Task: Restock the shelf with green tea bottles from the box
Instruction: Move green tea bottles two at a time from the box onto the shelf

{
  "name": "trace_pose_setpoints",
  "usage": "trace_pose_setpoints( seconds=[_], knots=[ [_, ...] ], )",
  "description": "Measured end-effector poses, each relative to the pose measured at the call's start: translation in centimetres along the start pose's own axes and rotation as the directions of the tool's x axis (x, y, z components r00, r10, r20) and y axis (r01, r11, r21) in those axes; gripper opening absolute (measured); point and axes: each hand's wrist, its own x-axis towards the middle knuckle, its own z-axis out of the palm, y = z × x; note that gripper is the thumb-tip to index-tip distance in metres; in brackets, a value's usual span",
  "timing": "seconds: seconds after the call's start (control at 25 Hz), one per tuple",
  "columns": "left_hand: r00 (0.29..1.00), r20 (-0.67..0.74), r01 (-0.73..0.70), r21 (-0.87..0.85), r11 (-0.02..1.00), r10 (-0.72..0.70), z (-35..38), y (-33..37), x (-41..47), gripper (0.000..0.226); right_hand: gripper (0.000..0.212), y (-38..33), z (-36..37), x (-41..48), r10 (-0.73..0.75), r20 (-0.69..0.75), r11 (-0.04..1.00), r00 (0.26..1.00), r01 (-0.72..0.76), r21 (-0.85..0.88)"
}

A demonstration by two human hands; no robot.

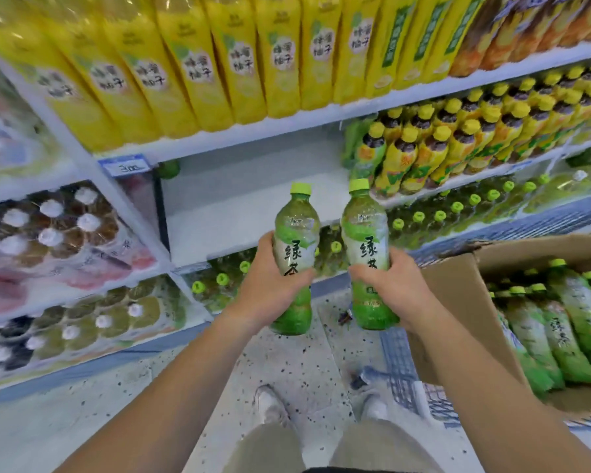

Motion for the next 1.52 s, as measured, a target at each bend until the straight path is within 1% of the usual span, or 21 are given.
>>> trace_pose_setpoints(
  seconds=[0.12, 0.24, 0.36, 0.44, 0.56, 0.64, 0.92, 1.0, 1.12, 1.16, 1.2, 1.32, 1.4, 1.52],
  knots=[
    [0.993, -0.118, -0.005, 0.043, 0.999, 0.01, -3.6, -1.9, 1.3, 0.042, 0.034, -1.7, 4.6, 1.8, -0.047, 0.009, 0.996, 0.999, 0.048, -0.073],
    [0.964, -0.264, -0.028, 0.047, 0.999, 0.039, -6.1, -3.6, 2.8, 0.038, 0.03, -2.7, 8.0, 4.5, -0.103, 0.054, 0.99, 0.993, 0.108, -0.095],
    [0.928, -0.367, -0.049, 0.072, 0.996, 0.072, -8.2, -5.5, 5.8, 0.038, 0.03, -3.7, 11.0, 8.2, -0.167, 0.126, 0.98, 0.978, 0.178, -0.086],
    [0.907, -0.408, -0.07, 0.09, 0.993, 0.101, -9.6, -7.0, 8.7, 0.038, 0.032, -3.9, 13.0, 11.2, -0.221, 0.152, 0.969, 0.963, 0.234, -0.079],
    [0.885, -0.438, -0.105, 0.147, 0.984, 0.16, -11.0, -9.3, 12.9, 0.042, 0.034, -3.6, 15.5, 15.5, -0.288, 0.154, 0.953, 0.945, 0.299, -0.049],
    [0.852, -0.484, -0.132, 0.171, 0.976, 0.2, -11.7, -10.8, 15.5, 0.044, 0.035, -3.3, 17.2, 18.1, -0.342, 0.152, 0.937, 0.927, 0.349, -0.021],
    [0.733, -0.607, -0.308, 0.106, 0.945, 0.307, -12.5, -15.2, 23.2, 0.043, 0.038, -1.2, 22.6, 25.5, -0.484, 0.109, 0.875, 0.868, 0.484, 0.03],
    [0.688, -0.632, -0.373, 0.113, 0.921, 0.356, -12.5, -16.0, 24.9, 0.04, 0.036, -0.5, 23.6, 26.9, -0.541, 0.094, 0.841, 0.836, 0.539, 0.05],
    [0.626, -0.64, -0.441, 0.178, 0.879, 0.444, -12.7, -16.8, 26.3, 0.04, 0.035, 0.1, 24.3, 28.2, -0.617, 0.088, 0.787, 0.782, 0.614, 0.066],
    [0.628, -0.624, -0.46, 0.185, 0.868, 0.466, -12.8, -17.2, 26.4, 0.043, 0.035, 0.1, 24.3, 28.4, -0.631, 0.09, 0.775, 0.77, 0.628, 0.069],
    [0.645, -0.596, -0.462, 0.195, 0.865, 0.479, -12.8, -17.7, 26.5, 0.047, 0.035, 0.0, 24.2, 28.5, -0.64, 0.094, 0.768, 0.762, 0.636, 0.07],
    [0.696, -0.517, -0.403, 0.292, 0.867, 0.498, -12.7, -20.0, 26.6, 0.053, 0.046, 0.7, 23.6, 28.4, -0.651, 0.151, 0.758, 0.744, 0.649, 0.068],
    [0.694, -0.515, -0.381, 0.33, 0.864, 0.503, -12.8, -21.3, 26.8, 0.05, 0.054, 2.2, 23.1, 28.2, -0.664, 0.192, 0.734, 0.723, 0.679, -0.018],
    [0.638, -0.56, -0.377, 0.372, 0.848, 0.529, -12.8, -21.5, 27.1, 0.052, 0.049, 3.7, 22.8, 28.9, -0.711, 0.171, 0.65, 0.682, 0.73, -0.211]
  ],
)
